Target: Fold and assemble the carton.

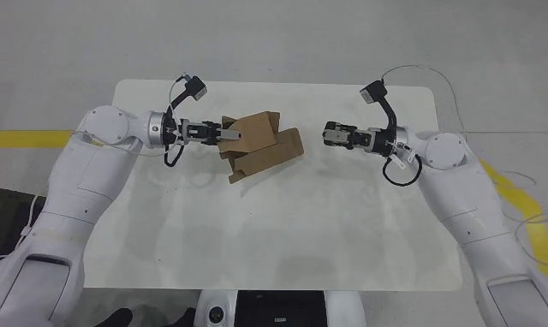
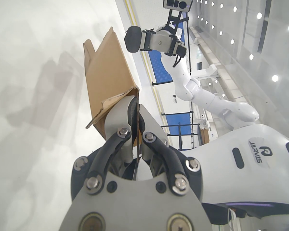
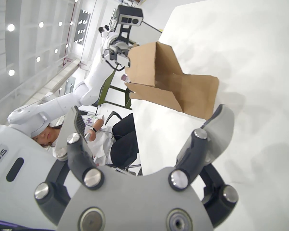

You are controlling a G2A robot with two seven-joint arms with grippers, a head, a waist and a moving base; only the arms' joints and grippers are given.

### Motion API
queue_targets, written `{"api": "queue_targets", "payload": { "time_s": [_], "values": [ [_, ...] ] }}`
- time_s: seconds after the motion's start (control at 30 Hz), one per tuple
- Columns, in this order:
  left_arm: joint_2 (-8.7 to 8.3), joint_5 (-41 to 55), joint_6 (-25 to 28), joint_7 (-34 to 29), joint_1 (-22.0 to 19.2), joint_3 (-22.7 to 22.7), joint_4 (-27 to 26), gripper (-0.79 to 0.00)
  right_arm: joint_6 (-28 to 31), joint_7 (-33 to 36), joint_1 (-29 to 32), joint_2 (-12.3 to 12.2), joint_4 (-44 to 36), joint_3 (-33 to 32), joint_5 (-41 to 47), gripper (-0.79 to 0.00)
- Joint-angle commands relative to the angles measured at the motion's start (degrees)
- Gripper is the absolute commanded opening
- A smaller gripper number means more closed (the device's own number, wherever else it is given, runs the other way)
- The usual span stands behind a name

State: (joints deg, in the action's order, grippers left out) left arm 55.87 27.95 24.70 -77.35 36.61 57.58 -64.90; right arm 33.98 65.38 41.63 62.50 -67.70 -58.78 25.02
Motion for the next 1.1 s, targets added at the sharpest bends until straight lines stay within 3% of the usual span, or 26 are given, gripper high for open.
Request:
{"api": "queue_targets", "payload": {
  "time_s": [0.0,0.3,1.07],
  "values": [
    [-0.13,0.23,0.11,-0.88,0.5,0.31,-0.75,-0.785,1.74,2.49,-1.48,0.74,1.12,1.95,2.48,-0.428],
    [-0.77,1.06,-0.87,-3.1,2.44,1.21,-4.84,-0.785,4.71,0.23,-6.54,3.22,3.68,10.41,5.7,-0.551],
    [-1.87,3.32,-2.12,-4.35,4.52,3.22,-8.79,-0.785,5.98,-1.04,-13.68,4.18,9.41,22.62,7.43,-0.536]
  ]
}}
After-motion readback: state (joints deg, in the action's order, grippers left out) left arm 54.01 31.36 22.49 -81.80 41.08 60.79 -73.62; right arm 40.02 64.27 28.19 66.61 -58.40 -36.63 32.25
